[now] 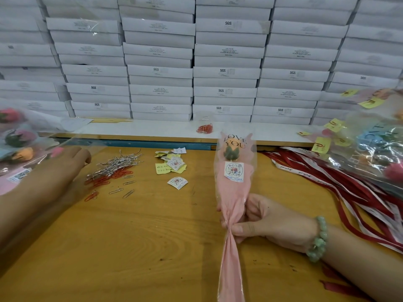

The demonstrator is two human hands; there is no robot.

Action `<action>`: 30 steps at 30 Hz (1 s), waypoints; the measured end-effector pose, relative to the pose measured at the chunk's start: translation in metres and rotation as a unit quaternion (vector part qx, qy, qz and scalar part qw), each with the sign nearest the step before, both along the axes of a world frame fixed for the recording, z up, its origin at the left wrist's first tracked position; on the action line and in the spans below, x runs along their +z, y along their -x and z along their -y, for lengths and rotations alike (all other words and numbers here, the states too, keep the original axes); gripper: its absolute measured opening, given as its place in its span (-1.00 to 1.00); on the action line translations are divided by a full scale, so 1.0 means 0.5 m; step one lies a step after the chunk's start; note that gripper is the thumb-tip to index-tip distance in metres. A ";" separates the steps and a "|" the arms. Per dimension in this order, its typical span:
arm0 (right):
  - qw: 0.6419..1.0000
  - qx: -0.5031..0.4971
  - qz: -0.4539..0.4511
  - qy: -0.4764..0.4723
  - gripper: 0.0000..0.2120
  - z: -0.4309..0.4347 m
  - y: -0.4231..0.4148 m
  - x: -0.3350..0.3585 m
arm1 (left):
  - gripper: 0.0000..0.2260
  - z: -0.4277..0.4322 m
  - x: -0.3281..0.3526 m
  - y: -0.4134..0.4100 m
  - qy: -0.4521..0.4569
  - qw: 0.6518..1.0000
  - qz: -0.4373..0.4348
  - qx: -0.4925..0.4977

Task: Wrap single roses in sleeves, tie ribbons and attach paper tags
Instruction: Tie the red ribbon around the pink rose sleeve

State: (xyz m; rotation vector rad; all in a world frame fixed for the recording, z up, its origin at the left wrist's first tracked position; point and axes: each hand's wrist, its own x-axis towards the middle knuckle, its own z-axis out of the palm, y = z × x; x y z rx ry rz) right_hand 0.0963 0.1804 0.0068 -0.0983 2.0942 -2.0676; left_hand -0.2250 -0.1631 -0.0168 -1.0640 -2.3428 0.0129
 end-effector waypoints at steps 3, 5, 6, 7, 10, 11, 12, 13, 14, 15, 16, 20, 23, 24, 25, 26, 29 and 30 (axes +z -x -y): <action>1.000 -0.001 -0.002 0.001 -0.63 0.001 0.000 0.000 | -0.53 -0.023 0.006 -0.007 -0.028 1.000 -0.007 -0.002; 1.000 -0.004 -0.004 0.004 -0.64 0.001 0.001 0.000 | -0.70 -0.068 0.030 -0.043 -0.112 0.993 0.031 -0.002; 1.000 -0.006 -0.005 0.006 -0.64 0.001 0.001 -0.001 | -0.78 -0.095 0.044 -0.069 -0.162 0.984 0.072 -0.011; 1.000 -0.008 -0.004 0.008 -0.64 0.001 0.001 -0.001 | -0.82 -0.124 0.058 -0.102 -0.203 0.972 0.121 -0.016; 1.000 -0.009 0.002 0.014 -0.63 -0.001 0.002 -0.003 | -0.84 -0.203 0.088 -0.222 -0.231 0.949 0.191 -0.097; 1.000 -0.010 0.002 0.015 -0.64 -0.002 0.003 -0.003 | -0.84 -0.224 0.096 -0.268 -0.228 0.940 0.211 -0.138; 1.000 -0.010 0.002 0.016 -0.65 -0.002 0.004 -0.003 | -0.83 -0.240 0.099 -0.308 -0.221 0.929 0.238 -0.179; 1.000 -0.011 0.001 0.019 -0.67 -0.002 0.005 -0.004 | -0.81 -0.255 0.102 -0.346 -0.207 0.918 0.264 -0.212; 1.000 -0.014 -0.001 0.021 -0.68 -0.002 0.006 -0.004 | -0.81 -0.267 0.101 -0.380 -0.193 0.911 0.276 -0.238; 1.000 -0.017 -0.003 0.022 -0.69 -0.002 0.006 -0.004 | -0.82 -0.277 0.096 -0.408 -0.177 0.907 0.278 -0.260; 1.000 -0.022 -0.005 0.022 -0.70 -0.001 0.005 -0.005 | -0.84 -0.284 0.089 -0.431 -0.159 0.905 0.278 -0.280; 0.999 -0.039 -0.017 0.005 -0.70 0.005 0.002 0.001 | -0.85 -0.296 0.054 -0.477 -0.125 0.887 0.297 -0.330; 0.999 -0.030 -0.017 -0.018 -0.69 0.007 0.000 0.004 | -0.88 -0.288 0.048 -0.476 -0.114 0.893 0.269 -0.343; 0.999 -0.025 -0.016 -0.025 -0.69 0.007 0.000 0.003 | -0.90 -0.284 0.048 -0.475 -0.109 0.895 0.258 -0.348; 0.999 -0.020 -0.014 -0.029 -0.70 0.007 0.001 0.003 | -0.88 -0.281 0.050 -0.474 -0.104 0.896 0.247 -0.354; 0.999 -0.016 -0.011 -0.028 -0.71 0.007 0.001 0.002 | -0.85 -0.279 0.052 -0.475 -0.099 0.898 0.237 -0.358; 1.000 -0.016 -0.008 -0.020 -0.72 0.006 0.002 0.001 | -0.85 -0.276 0.052 -0.477 -0.090 0.904 0.207 -0.364; 1.000 -0.018 -0.008 -0.019 -0.71 0.005 0.002 0.000 | -0.87 -0.276 0.050 -0.476 -0.093 0.904 0.194 -0.369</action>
